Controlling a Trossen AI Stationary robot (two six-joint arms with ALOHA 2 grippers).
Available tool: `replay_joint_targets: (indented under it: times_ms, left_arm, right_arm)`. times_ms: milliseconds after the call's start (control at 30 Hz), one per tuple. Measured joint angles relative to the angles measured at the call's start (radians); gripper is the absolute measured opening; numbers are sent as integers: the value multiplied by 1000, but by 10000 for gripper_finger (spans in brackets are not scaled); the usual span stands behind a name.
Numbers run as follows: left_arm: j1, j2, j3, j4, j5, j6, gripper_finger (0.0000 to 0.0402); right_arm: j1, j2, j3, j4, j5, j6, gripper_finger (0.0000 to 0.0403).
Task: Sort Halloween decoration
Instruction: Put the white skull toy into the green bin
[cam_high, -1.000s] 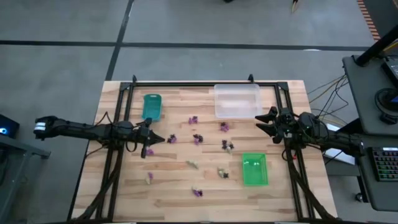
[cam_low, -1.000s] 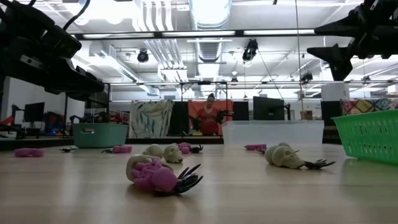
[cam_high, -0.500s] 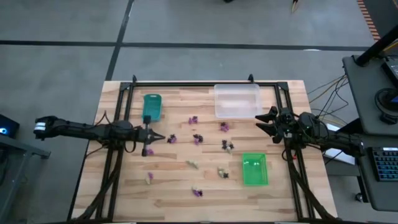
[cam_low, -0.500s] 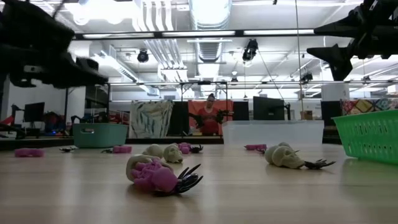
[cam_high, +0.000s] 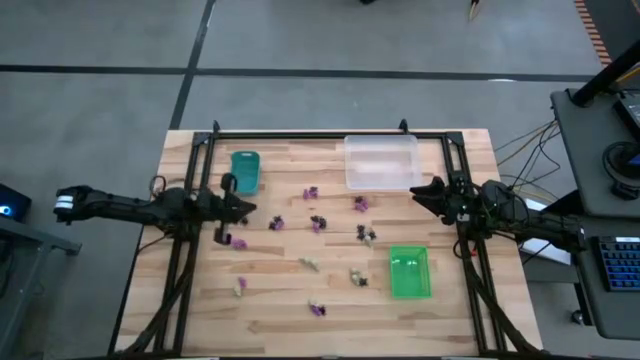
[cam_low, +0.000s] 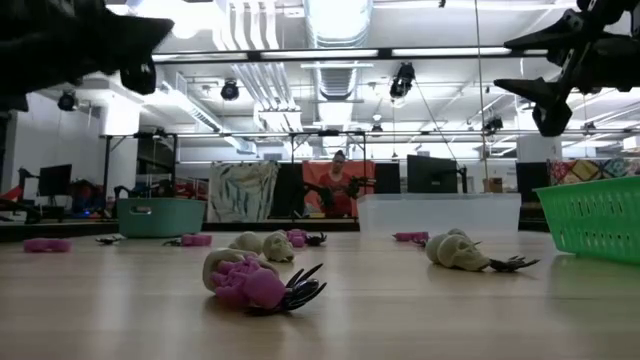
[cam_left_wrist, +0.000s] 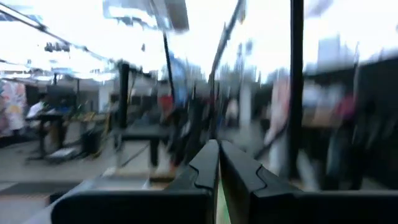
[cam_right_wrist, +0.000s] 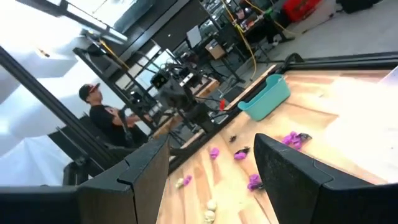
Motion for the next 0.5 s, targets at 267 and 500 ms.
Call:
replay_joint_targets:
  times_ms: [267, 500]
  left_arm:
    - [0, -3, 0, 144, 33, -209, 0]
    - [0, 76, 0, 298, -63, -313, 0]
  right_arm:
    - [0, 0, 0, 14, 60, -163, 226]
    - [0, 50, 0, 59, 161, -153, 226]
